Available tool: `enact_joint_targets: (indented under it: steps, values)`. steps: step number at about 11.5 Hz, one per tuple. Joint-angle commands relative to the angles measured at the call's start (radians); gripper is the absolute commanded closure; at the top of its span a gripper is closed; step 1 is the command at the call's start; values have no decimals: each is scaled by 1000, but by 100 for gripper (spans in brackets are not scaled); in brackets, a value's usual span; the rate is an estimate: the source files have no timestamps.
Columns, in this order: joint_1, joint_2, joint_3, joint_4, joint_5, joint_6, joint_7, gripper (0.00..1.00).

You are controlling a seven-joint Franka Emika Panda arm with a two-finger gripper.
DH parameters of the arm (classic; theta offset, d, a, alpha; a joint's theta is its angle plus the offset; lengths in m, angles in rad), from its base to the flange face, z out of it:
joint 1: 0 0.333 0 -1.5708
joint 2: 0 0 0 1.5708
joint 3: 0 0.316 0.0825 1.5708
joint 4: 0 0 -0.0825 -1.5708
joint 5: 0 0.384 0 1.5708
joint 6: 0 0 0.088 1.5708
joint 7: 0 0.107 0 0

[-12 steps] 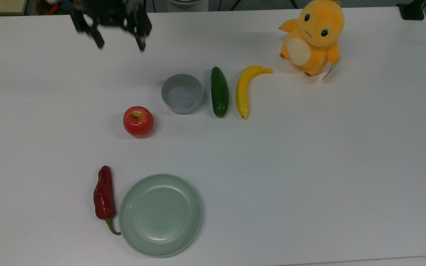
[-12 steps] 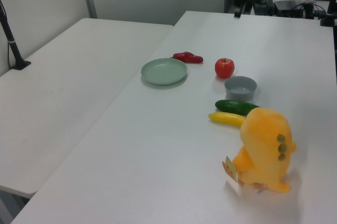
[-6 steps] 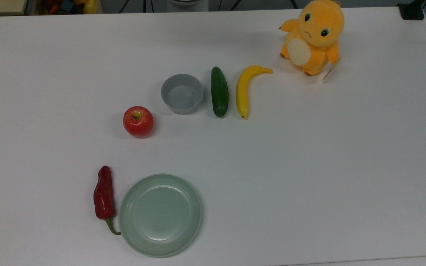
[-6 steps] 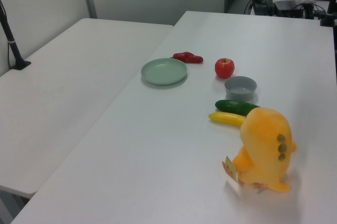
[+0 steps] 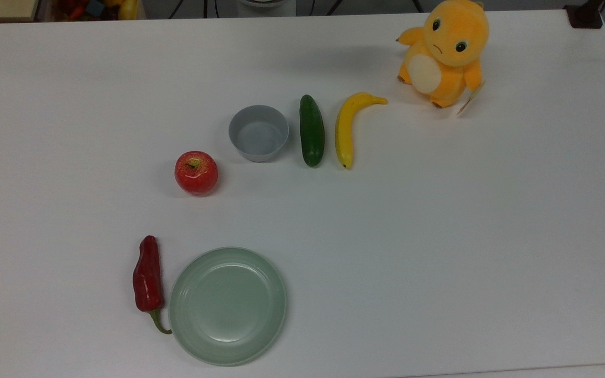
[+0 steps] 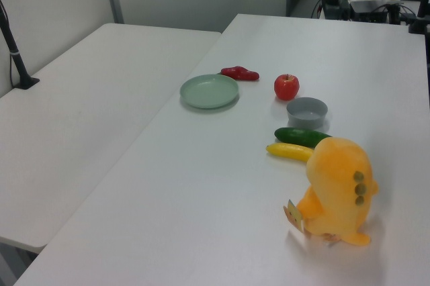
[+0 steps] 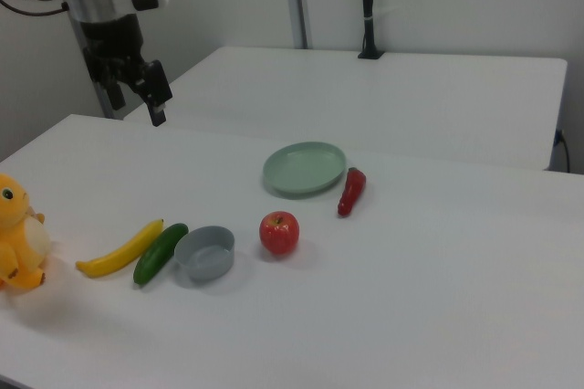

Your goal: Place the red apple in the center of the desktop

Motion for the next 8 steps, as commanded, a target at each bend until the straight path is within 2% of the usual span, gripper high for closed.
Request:
enact_joint_targets:
  steps: [1,4,8]
  values:
    - [-17,21,6,-12,-11,60,-122,0]
    - [-16,52,-3,-12,-50,143,-122,0]
    - [-13,47,-3,-12,-51,134,-121,0]
